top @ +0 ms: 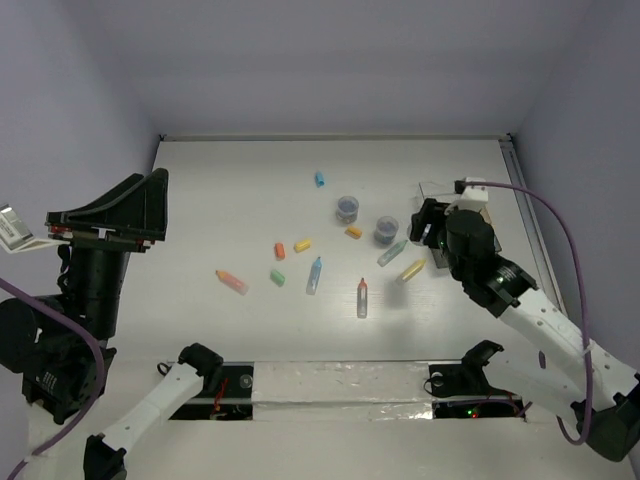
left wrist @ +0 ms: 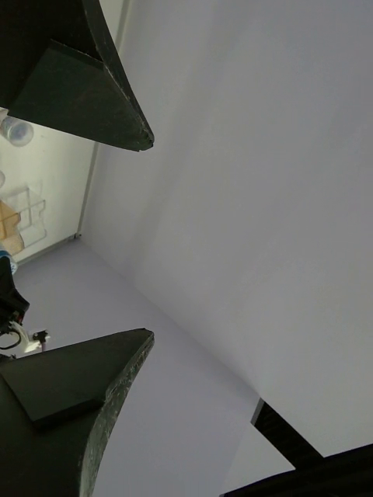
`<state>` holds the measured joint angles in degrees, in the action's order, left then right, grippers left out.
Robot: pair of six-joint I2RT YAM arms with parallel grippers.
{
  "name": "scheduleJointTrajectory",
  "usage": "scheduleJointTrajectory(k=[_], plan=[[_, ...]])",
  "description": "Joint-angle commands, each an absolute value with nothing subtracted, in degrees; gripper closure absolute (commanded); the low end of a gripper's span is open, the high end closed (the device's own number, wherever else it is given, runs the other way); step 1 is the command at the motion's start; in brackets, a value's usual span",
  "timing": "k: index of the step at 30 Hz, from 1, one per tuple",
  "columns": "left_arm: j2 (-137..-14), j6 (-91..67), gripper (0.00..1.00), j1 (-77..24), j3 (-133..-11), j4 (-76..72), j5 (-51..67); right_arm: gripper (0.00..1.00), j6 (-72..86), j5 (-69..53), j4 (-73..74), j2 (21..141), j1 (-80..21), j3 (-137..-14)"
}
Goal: Sort the stationery into containers
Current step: Place the stationery in the storage box.
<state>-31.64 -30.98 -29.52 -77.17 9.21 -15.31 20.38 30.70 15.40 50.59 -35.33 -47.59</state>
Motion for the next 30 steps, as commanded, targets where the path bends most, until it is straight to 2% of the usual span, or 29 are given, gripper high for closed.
scheduleJointTrajectory(k=[1, 6, 18, 30], plan=[[-34.63, -31.73, 0.01, -29.27, -79.27, 6.06, -12.75, 0.5, 23.11, 37.09, 21.52, 48.43, -31.13, -46.76], [-34.72, -31.47, 0.01, -29.27, -79.8, 5.89, -13.27, 0.49, 22.94, 36.3, 21.97, 49.22, -25.76, -46.06], [-34.19, -30.41, 0.01, -29.27, -79.19, 5.63, -13.89, 0.49, 21.27, 25.14, 12.48, 55.89, -11.26, -43.33], [-34.02, -29.27, 0.01, -29.27, -78.84, 5.54, -14.5, 0.48, 20.92, 19.25, 3.96, 62.31, -8.18, -41.84]])
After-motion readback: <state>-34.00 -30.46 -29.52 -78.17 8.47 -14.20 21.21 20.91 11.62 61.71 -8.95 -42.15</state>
